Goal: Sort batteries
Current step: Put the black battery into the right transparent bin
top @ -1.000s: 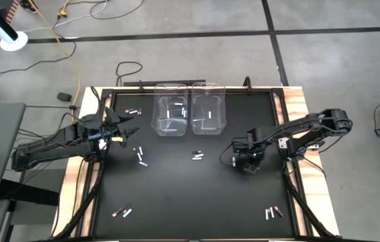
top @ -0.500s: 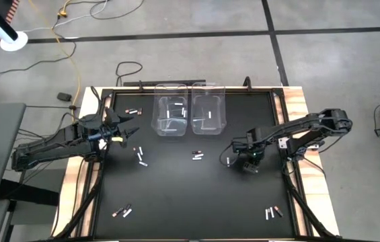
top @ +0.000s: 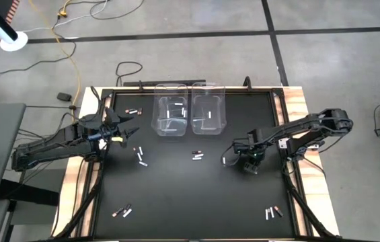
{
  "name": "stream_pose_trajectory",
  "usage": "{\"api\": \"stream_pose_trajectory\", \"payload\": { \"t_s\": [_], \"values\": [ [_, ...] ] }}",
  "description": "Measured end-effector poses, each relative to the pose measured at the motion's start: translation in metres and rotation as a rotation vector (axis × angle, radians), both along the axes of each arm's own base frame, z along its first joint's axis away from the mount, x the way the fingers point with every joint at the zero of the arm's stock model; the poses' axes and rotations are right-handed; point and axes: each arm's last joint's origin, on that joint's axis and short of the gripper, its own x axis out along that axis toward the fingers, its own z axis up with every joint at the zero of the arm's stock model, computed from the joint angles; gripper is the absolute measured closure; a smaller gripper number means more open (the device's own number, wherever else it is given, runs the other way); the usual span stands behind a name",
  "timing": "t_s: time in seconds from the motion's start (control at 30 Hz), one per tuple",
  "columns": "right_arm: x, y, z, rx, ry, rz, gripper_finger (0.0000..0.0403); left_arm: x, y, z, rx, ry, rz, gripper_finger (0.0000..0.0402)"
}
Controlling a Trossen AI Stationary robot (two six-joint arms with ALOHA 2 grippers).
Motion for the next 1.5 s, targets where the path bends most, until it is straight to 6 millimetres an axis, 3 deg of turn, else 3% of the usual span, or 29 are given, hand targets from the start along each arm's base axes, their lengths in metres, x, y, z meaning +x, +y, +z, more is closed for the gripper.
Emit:
{"api": "stream_pose_trajectory", "payload": {
  "t_s": [0.3, 0.67, 0.87, 1.5],
  "values": [
    [-0.004, -0.002, -0.004, -0.051, 0.02, -0.013, 0.0289, 0.0, 0.0, 0.0, 0.0, 0.0, 0.0, 0.0123],
    [-0.002, -0.002, -0.004, -0.062, 0.004, -0.037, 0.0373, 0.0, 0.0, 0.0, 0.0, 0.0, 0.0, 0.0123],
    [-0.001, -0.002, -0.003, -0.063, 0.005, -0.088, 0.0385, 0.0, 0.0, 0.0, 0.0, 0.001, 0.0, 0.0123],
    [0.035, -0.001, 0.066, -0.067, -0.024, -0.242, 0.0385, 0.0, 0.0, 0.0, -0.008, -0.009, 0.003, 0.0123]
  ]
}}
